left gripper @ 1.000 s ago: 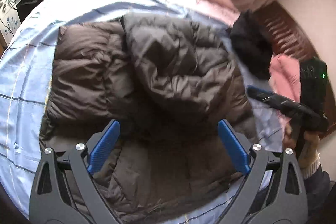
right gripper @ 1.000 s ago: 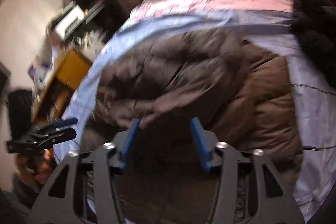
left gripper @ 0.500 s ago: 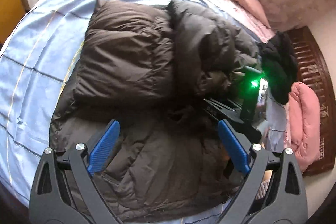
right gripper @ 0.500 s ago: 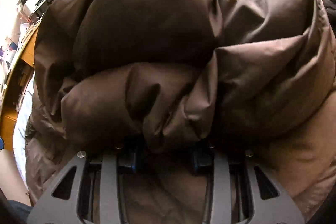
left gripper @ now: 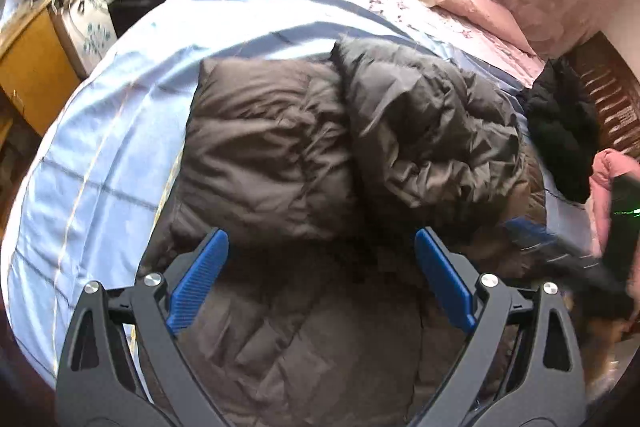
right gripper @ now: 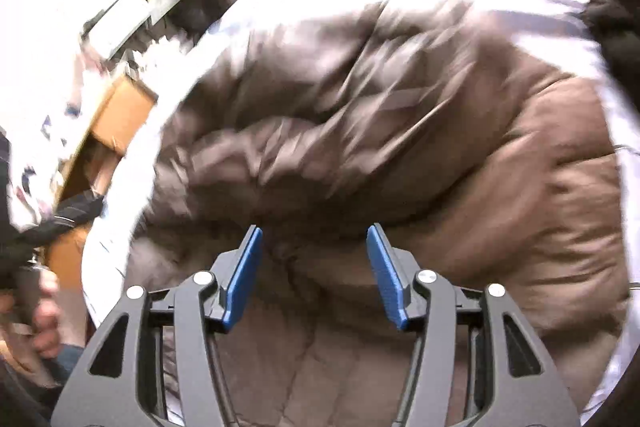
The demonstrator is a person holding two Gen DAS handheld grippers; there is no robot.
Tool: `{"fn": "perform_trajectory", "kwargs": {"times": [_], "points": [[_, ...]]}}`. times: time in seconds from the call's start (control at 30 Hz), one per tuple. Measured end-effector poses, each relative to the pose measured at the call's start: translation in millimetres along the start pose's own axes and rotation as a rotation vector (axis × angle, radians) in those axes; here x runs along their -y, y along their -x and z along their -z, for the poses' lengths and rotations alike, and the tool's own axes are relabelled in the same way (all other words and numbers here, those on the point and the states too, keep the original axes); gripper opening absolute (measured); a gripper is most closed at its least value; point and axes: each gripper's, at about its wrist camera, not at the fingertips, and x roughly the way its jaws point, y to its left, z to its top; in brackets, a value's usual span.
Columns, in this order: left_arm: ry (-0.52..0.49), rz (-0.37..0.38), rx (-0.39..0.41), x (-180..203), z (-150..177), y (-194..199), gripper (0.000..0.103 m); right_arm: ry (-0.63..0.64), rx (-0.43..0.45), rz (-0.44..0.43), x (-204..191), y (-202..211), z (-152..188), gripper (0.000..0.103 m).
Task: Fold large clothes
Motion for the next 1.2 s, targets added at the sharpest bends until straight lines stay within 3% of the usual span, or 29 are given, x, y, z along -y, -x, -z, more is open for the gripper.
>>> {"fn": "perform_trajectory", "kwargs": {"times": [0.07,0.17,0.23,0.3,0.33,0.43,0.6,0.67,0.7,0.77,0.8,0.9,0.97,1.1,1.2], "points": [[-0.028,-0.002,0.012,13,-8,-8,0.096,-0.060,0.092,-0.015,12,29,-15,0.055],[-0.042,0.005,0.033,24,-15,-21,0.096,-0.064,0.141,0.014,16,30,-43,0.055],[-0.030,-0.004,0.013,27,-16,-30,0.096,-0.047,0.086,0.066,9,-3,-58,0.055],[-0.034,0.011,0.001,30,-15,-34,0.096,-0.134,-0.100,0.148,27,-67,-47,0.055],[-0.041,0.001,-0.001,31,-14,-34,0.096,-0.147,-0.146,0.154,27,-95,-33,0.055],[-0.050,-0.018,-0.015,33,-12,-33,0.096,-0.072,-0.110,0.216,18,-110,-2,0.055],[-0.073,0.042,-0.014,43,-9,-37,0.096,-0.029,-0.135,0.188,17,-102,10,0.055],[-0.113,0.010,0.023,51,-9,-41,0.096,-0.064,-0.128,0.119,23,-76,-3,0.058],[-0.134,-0.013,0.024,54,-7,-46,0.096,-0.099,-0.107,0.079,27,-63,-10,0.064],[-0.162,-0.047,0.008,59,-6,-58,0.096,-0.175,0.007,-0.007,39,-26,-29,0.078],[-0.167,-0.059,0.003,60,-6,-63,0.096,-0.201,0.063,-0.028,45,-10,-38,0.085],[-0.169,-0.079,-0.012,60,-8,-75,0.096,-0.271,0.171,-0.022,65,19,-73,0.090],[-0.173,-0.096,-0.051,60,-9,-86,0.095,-0.290,0.175,0.015,76,14,-105,0.090],[-0.106,-0.089,-0.216,43,-1,-125,0.093,-0.380,0.107,0.076,97,-22,-157,0.090],[-0.099,-0.103,-0.239,37,6,-139,0.094,-0.471,0.031,0.075,105,-68,-182,0.090]]}}
